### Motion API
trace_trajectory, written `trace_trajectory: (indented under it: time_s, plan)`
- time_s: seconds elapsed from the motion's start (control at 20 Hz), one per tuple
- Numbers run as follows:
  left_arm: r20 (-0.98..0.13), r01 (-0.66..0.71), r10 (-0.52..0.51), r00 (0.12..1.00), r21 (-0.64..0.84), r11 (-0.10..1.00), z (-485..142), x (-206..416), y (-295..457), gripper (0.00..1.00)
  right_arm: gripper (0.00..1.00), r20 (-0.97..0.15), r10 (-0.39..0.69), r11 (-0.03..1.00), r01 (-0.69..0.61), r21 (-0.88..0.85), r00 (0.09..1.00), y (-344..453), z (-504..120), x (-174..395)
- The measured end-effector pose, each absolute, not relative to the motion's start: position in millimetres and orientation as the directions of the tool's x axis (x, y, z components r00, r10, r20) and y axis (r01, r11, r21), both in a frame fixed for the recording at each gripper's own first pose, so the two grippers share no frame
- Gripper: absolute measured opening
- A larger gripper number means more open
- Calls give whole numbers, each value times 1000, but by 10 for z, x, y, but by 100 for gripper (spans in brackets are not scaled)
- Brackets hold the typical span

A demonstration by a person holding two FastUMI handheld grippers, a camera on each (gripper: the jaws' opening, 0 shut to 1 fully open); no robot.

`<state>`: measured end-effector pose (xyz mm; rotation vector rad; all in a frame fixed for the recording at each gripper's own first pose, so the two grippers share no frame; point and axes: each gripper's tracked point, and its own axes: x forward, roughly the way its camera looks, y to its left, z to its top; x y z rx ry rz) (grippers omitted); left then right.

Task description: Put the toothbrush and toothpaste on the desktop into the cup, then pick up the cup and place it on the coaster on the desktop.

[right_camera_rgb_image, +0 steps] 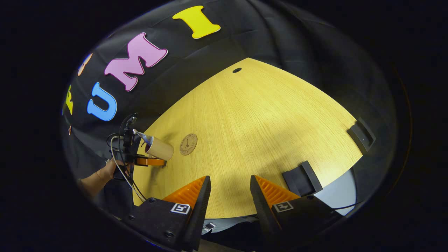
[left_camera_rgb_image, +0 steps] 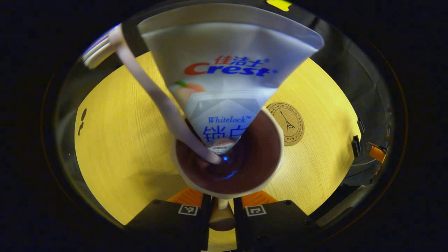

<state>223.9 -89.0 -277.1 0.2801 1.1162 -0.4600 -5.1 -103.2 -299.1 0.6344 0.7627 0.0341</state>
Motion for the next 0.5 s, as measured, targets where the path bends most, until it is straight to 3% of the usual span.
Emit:
trace_trajectory:
  time_s: [0.1,0.25,0.3,0.35,0.5]
  plan:
    - [-904,489,-217,369,-10,872,-2763,2252,-882,39,70,-634,252,814,194,548,732,-1044,-2979,-42]
    - [-886,472,-220,408,-2,882,-2744,2267,-874,32,70,-632,250,812,197,550,733,-1083,-2992,-51]
    - [-875,469,-215,434,15,883,-2718,2284,-874,37,70,-632,250,812,197,549,733,-1100,-2991,-46]
    - [-863,466,-215,457,26,885,-2656,2293,-868,28,70,-632,251,812,196,549,733,-1104,-3003,-52]
    - [-840,473,-246,483,14,881,-2487,2255,-1027,33,70,-632,258,813,190,551,730,-1104,-3003,-39]
